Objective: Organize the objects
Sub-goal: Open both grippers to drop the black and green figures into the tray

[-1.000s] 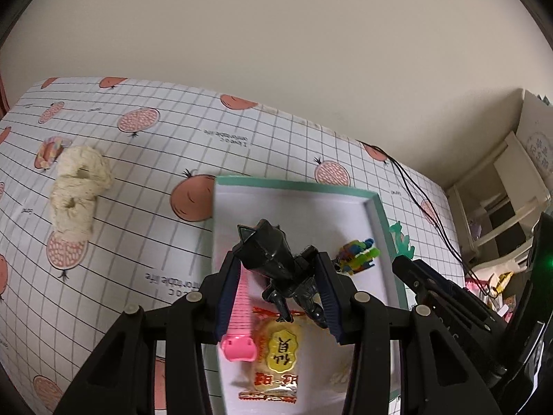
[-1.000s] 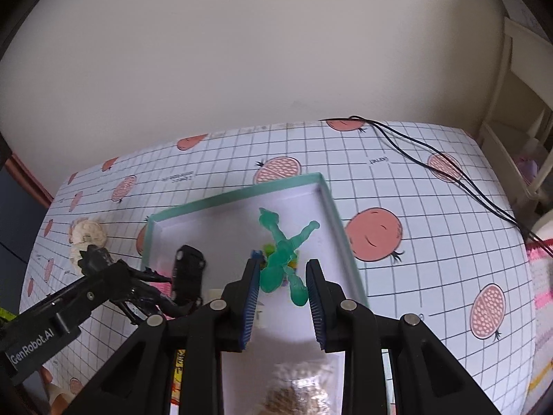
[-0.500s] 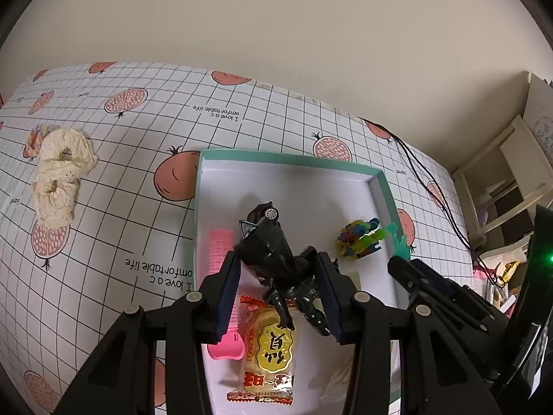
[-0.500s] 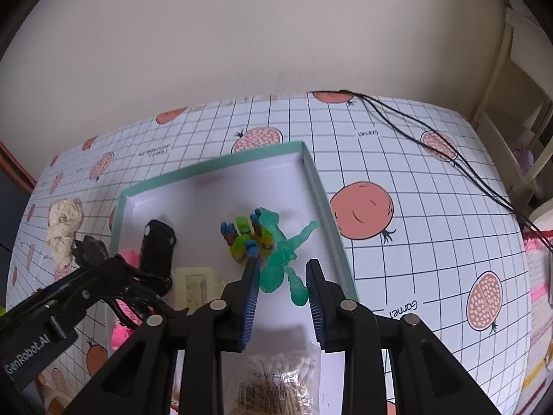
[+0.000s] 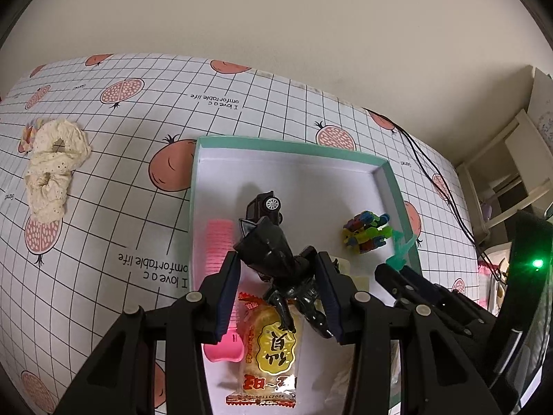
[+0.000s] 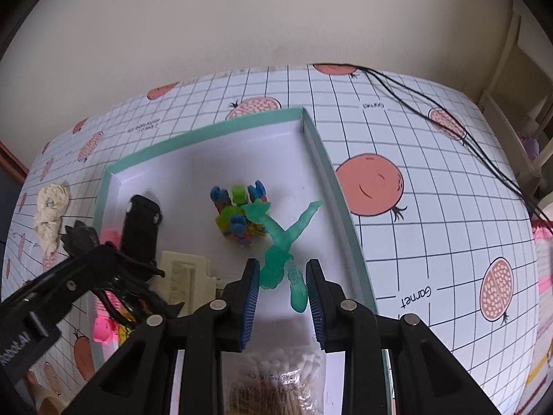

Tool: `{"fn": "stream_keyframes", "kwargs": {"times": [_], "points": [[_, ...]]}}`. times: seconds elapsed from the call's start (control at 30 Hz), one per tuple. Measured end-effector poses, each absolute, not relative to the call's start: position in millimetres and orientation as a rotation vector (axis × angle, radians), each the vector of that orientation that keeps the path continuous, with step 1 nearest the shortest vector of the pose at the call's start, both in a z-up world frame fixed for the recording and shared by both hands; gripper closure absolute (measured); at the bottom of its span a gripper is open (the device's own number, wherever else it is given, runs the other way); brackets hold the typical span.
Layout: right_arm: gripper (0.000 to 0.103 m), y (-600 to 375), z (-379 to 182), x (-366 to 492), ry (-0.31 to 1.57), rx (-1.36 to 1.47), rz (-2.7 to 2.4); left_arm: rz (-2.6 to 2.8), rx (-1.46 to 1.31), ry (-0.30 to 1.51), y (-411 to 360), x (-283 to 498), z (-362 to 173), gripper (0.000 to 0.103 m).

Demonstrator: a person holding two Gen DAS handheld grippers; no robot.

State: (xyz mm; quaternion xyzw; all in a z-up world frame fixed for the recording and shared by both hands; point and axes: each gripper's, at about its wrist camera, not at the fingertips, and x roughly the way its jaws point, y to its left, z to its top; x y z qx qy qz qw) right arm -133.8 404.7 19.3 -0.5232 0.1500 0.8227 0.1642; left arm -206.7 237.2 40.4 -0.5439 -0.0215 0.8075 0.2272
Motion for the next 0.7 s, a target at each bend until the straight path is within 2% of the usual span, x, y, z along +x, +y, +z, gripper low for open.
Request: {"fn": "stream_keyframes", "kwargs": {"times": [0.7], "points": [[0.062,408.3,23.1,-134.3,0.467,-1.484,2.349,2.219,-1.516,-0.062,237.2,-206.4,40.6,0.056]]}}
